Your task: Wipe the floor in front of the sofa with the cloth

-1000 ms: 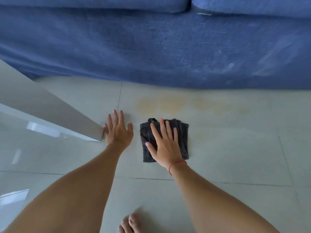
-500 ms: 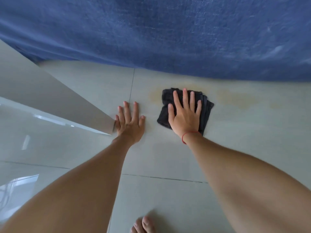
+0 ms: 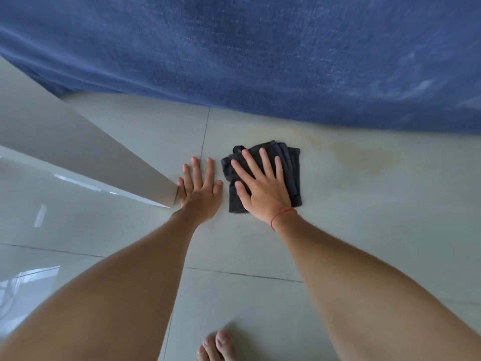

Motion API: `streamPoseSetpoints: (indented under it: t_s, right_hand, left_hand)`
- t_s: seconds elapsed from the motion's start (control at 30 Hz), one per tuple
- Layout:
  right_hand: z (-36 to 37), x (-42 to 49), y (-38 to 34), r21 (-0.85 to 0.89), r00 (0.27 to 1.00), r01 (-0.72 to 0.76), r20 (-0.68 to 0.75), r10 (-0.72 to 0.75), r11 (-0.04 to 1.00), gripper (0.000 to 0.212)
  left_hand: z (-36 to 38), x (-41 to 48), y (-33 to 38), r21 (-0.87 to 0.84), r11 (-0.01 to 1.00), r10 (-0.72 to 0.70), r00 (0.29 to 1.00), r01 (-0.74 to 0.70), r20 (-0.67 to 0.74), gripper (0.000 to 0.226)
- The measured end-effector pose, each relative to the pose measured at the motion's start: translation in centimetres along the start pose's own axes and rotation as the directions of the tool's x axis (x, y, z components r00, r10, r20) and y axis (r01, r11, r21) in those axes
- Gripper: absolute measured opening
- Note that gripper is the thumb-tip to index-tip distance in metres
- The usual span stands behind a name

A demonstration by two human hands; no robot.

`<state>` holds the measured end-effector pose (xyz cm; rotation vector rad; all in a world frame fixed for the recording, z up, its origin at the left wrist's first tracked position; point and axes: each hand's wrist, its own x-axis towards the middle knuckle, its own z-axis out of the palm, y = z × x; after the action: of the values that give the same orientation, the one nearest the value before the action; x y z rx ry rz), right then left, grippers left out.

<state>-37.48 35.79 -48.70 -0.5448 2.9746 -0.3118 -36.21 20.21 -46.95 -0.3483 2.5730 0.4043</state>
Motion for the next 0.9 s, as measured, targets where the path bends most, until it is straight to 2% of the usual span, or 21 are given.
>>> streamPoseSetpoints:
  t_s: [0.13, 0.23, 0.43, 0.67, 0.83, 0.9]
  right_hand:
    - [0.6, -6.2, -0.5, 0.038, 0.999, -0.032, -0.030, 0.034, 0.999, 0.049]
    - [0.7, -7.5, -0.6, 0.032, 0.995, -0.071, -0.061, 0.073, 0.997, 0.048]
    - [0.4, -3.4, -0.3, 0.039, 0.985, -0.155, -0.071, 0.157, 0.987, 0.047]
    - [-0.4, 6.0, 1.0, 0.075, 0.960, -0.272, -0.044, 0.276, 0.959, 0.050]
    - [0.0, 5.1, 1.1, 0.062, 0.970, -0.238, -0.043, 0.240, 0.969, 0.051]
    - [0.0, 3.1, 1.2, 0.064, 0.969, -0.239, -0.049, 0.243, 0.969, 0.051]
  left_hand:
    - [-0.5, -0.4, 0.3, 0.001, 1.000, 0.003, 1.000, -0.003, 0.013, 0.059]
    - [-0.6, -0.5, 0.5, -0.006, 1.000, 0.001, 1.000, -0.001, 0.009, 0.059]
    - [-0.1, -0.1, 0.4, 0.008, 1.000, -0.012, 1.000, 0.012, -0.022, 0.059]
    - [0.3, 0.0, 0.4, -0.002, 1.000, 0.002, 0.998, -0.002, -0.059, 0.059]
    - [0.4, -0.1, 0.0, -0.031, 0.999, -0.011, 0.998, 0.009, -0.064, 0.059]
    - [0.5, -0.4, 0.4, -0.091, 0.996, -0.026, 0.993, 0.015, -0.113, 0.060]
